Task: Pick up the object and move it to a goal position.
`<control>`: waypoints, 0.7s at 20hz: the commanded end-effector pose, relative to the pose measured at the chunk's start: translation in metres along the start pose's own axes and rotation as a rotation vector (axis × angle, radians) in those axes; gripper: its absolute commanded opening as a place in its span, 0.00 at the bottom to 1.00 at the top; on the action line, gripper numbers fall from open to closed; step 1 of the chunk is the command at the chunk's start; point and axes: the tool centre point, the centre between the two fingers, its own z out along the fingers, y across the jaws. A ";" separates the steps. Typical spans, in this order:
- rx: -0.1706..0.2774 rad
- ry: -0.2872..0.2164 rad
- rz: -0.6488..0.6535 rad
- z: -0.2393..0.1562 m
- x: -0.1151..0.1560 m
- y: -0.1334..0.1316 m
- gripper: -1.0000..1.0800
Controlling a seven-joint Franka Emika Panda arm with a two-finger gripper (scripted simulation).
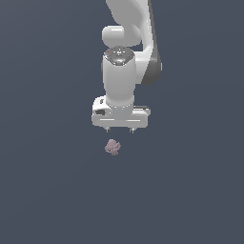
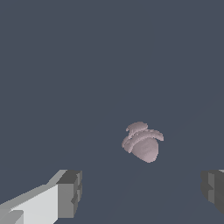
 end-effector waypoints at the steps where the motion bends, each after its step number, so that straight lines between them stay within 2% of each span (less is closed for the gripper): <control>1: 0.000 0.000 0.000 0.000 0.000 0.000 0.96; 14: 0.007 -0.001 -0.018 -0.013 0.003 0.000 0.96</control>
